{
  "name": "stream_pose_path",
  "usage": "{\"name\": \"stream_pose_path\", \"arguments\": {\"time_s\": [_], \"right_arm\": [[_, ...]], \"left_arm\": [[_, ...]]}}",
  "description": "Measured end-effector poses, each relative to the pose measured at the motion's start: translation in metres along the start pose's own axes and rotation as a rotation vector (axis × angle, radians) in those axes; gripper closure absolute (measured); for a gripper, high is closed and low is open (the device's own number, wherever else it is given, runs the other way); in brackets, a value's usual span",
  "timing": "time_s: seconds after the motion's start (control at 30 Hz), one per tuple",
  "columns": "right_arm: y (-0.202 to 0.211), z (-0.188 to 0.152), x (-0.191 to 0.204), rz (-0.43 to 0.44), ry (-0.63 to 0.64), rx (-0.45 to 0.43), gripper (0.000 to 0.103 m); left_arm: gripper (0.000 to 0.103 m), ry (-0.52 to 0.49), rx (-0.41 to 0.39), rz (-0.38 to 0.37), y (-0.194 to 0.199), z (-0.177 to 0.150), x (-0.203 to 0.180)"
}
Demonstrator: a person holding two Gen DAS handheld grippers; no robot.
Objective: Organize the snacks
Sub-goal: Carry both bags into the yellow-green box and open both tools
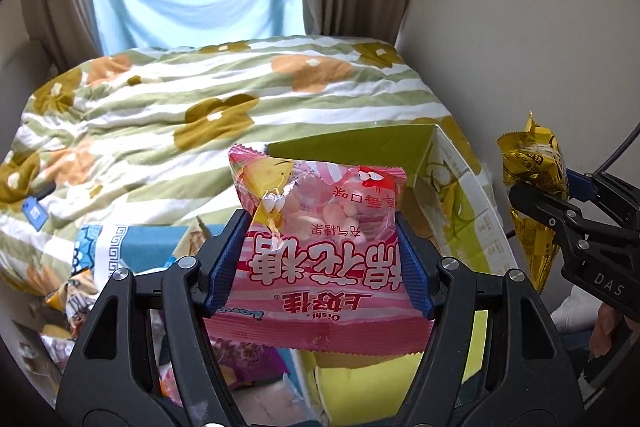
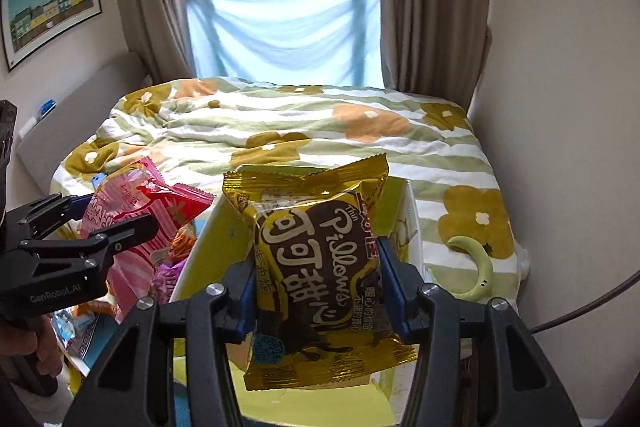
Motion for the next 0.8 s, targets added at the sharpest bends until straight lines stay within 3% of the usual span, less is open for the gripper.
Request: {"name": "stream_pose_path", "arguments": {"time_s": [0.2,0.37,0.4,0.47,0.63,0.8], "right_arm": [[-0.042,0.008,-0.024,-0.024,-0.050,0.047,0.055],[-0.070,0.002,-0.040,-0.023,-0.122,0.097,0.055],[-0.075,0.000,-0.043,-0.026,-0.129,0.106,0.055],[-0.083,-0.004,-0.047,-0.028,-0.145,0.126,0.055],[-0.095,-0.010,-0.059,-0.026,-0.190,0.165,0.055],[-0.095,-0.012,-0.057,-0.010,-0.190,0.173,0.055]], "left_arm": [[0.037,-0.038,0.103,-0.009,-0.090,0.012,-0.012],[0.032,-0.047,0.179,-0.016,-0.135,0.006,-0.018],[0.027,-0.052,0.187,-0.021,-0.138,0.003,-0.019],[0.001,-0.069,0.176,-0.012,-0.139,0.001,-0.021],[0.001,-0.105,0.161,0.003,-0.129,0.003,-0.015],[0.001,-0.062,0.146,0.007,-0.097,-0.002,0.007]]}}
Point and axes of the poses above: each gripper's, at about its wrist camera, not at the fingertips, and y roughly against the way its jaws point, x to its left, z to its top, the point moved 3 cm from there along -y, roughly the way its jaws point, and after that the axes turned 9 degrees about -x, right-handed, at the moved point
